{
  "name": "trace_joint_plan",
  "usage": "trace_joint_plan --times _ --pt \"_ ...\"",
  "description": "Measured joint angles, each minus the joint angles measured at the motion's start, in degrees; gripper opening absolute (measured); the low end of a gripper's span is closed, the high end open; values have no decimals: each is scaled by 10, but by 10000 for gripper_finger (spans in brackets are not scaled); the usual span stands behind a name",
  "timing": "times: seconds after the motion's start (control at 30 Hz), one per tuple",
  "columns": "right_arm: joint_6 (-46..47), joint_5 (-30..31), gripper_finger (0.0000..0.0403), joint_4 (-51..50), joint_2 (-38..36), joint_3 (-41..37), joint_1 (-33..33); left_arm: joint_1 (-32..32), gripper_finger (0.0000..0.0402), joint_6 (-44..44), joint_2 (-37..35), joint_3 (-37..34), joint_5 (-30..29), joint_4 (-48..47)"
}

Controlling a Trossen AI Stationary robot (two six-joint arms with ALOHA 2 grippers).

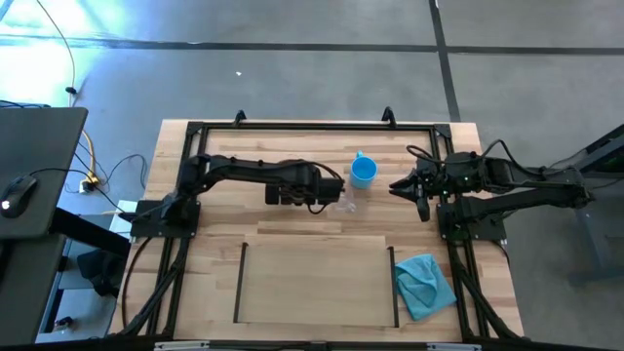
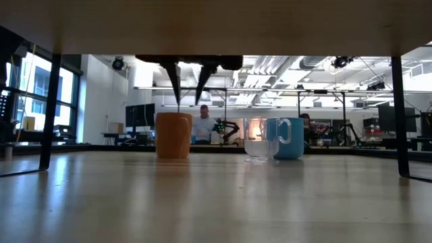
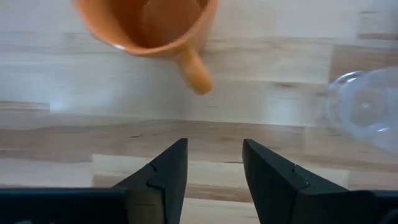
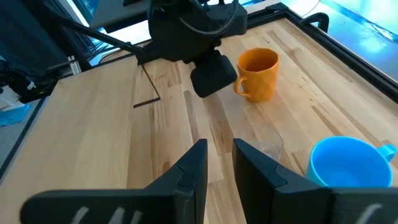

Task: Stack small to large cups/mugs on shelf
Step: Put the orange mug on the shelf

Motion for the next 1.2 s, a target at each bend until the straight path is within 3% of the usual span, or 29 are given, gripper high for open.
trace_joint_plan --times 1.2 --pt "-5 -18 67 0 0 0 0 26 143 -113 38 0 0 17"
